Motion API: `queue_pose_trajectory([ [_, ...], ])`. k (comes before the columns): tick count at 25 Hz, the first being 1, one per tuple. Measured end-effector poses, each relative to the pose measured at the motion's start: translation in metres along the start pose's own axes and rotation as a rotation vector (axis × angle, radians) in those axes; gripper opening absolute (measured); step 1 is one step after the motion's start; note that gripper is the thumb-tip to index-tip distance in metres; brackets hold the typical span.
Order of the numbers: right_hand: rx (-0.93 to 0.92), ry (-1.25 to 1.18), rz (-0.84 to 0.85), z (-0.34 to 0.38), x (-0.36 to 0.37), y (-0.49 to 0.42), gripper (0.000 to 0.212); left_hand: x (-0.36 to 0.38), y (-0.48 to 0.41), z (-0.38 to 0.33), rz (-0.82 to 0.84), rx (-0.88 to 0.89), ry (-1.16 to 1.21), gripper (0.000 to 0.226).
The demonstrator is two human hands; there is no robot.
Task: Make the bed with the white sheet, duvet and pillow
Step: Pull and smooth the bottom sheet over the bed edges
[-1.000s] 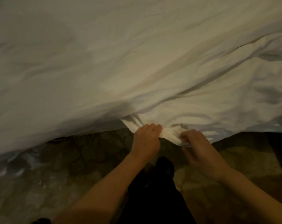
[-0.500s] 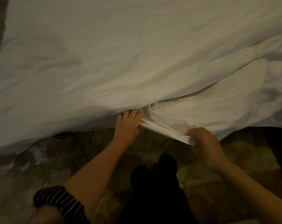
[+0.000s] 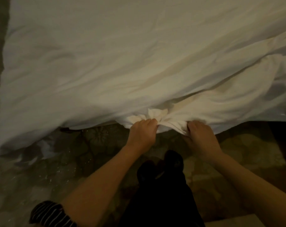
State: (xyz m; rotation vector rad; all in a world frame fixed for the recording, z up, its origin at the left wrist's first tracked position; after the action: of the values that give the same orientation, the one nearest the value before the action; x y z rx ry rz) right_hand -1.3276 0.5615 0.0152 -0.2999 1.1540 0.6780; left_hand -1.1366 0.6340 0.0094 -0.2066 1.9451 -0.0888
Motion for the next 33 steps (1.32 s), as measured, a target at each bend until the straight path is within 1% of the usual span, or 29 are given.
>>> queue_pose_trajectory([
  [2,0.132,0.039,-0.075,0.019,0.008,-0.008,0.046,-0.008,0.005,-0.012,-0.005,-0.062,0.059,0.029],
  [4,0.251,0.044,-0.201,0.039,0.008,-0.010,0.055,-0.013,0.013,-0.021,0.015,-0.088,0.079,0.031],
  [6,0.221,0.094,-0.304,0.050,0.004,-0.009,0.055,-0.019,0.017,-0.027,0.008,-0.067,0.044,0.033],
  [7,0.150,0.121,-0.304,0.052,0.003,-0.007,0.053,-0.020,0.017,-0.032,0.022,-0.046,0.023,0.035],
  [8,0.053,0.140,-0.272,0.051,0.001,-0.005,0.049,-0.020,0.017,-0.036,0.100,-0.035,0.015,0.038],
  [10,-0.179,0.173,-0.157,0.047,-0.004,0.001,0.042,-0.021,0.021,-0.043,0.398,-0.086,0.017,0.041],
  [11,-0.277,0.186,-0.107,0.044,-0.006,0.007,0.037,-0.020,0.026,-0.043,0.486,-0.090,0.011,0.041],
  [13,-0.381,0.164,-0.023,0.036,-0.014,0.019,0.020,-0.020,0.034,-0.034,0.505,-0.061,-0.027,0.040],
  [14,-0.397,0.130,0.021,0.032,-0.017,0.024,0.019,-0.024,0.037,-0.023,0.488,-0.081,-0.070,0.041],
  [16,-0.405,0.047,0.088,0.028,-0.023,0.029,0.015,-0.028,0.040,0.005,0.326,-0.198,-0.216,0.049],
  [17,-0.397,0.008,0.107,0.026,-0.024,0.030,0.014,-0.028,0.042,0.015,0.261,-0.219,-0.281,0.051],
  [18,-0.384,-0.014,0.130,0.027,-0.025,0.029,0.016,-0.027,0.044,0.021,0.234,-0.194,-0.333,0.051],
  [19,-0.376,-0.029,0.155,0.028,-0.024,0.028,0.016,-0.027,0.049,0.023,0.280,-0.170,-0.336,0.050],
  [21,-0.313,-0.022,0.249,0.031,-0.024,0.030,0.014,-0.028,0.062,0.012,0.505,-0.202,-0.300,0.045],
  [22,-0.264,-0.009,0.340,0.030,-0.025,0.033,0.016,-0.028,0.073,0.003,0.608,-0.207,-0.306,0.045],
  [24,-0.218,0.046,0.577,0.019,-0.025,0.052,0.024,-0.023,0.102,-0.023,0.763,-0.224,-0.242,0.044],
  [26,-0.230,0.138,0.764,0.004,-0.027,0.082,0.038,-0.016,0.137,-0.062,0.834,-0.218,-0.138,0.042],
  [27,-0.223,0.172,0.854,0.001,-0.031,0.098,0.049,-0.008,0.152,-0.079,0.841,-0.212,-0.070,0.041],
  [28,-0.206,0.169,0.935,0.000,-0.036,0.112,0.069,-0.002,0.162,-0.093,0.831,-0.186,-0.018,0.042],
  [29,-0.177,0.131,0.969,-0.002,-0.037,0.122,0.093,0.001,0.165,-0.099,0.818,-0.156,-0.003,0.044],
  [30,-0.154,0.126,0.976,-0.004,-0.035,0.129,0.108,0.006,0.165,-0.098,0.816,-0.107,-0.010,0.048],
  [31,-0.145,0.150,0.963,-0.005,-0.030,0.130,0.110,0.009,0.163,-0.095,0.798,-0.073,-0.018,0.052],
  [32,-0.160,0.191,0.953,-0.006,-0.024,0.127,0.103,0.012,0.161,-0.088,0.767,-0.049,-0.031,0.052],
  [33,-0.194,0.237,0.942,-0.007,-0.016,0.123,0.088,0.013,0.158,-0.081,0.703,-0.033,-0.051,0.049],
])
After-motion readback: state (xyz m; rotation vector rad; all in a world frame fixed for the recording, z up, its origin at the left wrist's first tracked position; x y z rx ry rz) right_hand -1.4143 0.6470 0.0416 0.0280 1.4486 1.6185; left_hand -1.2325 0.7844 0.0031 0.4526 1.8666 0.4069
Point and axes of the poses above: each hand's wrist, its own y-axis away from the middle knuckle, its own x-axis out of the palm, z = x × y, the point moved 2 cm from there along -y, towards the middle knuckle, and after that the axes turned 5 degrees about -y, right-handed, at the moved point
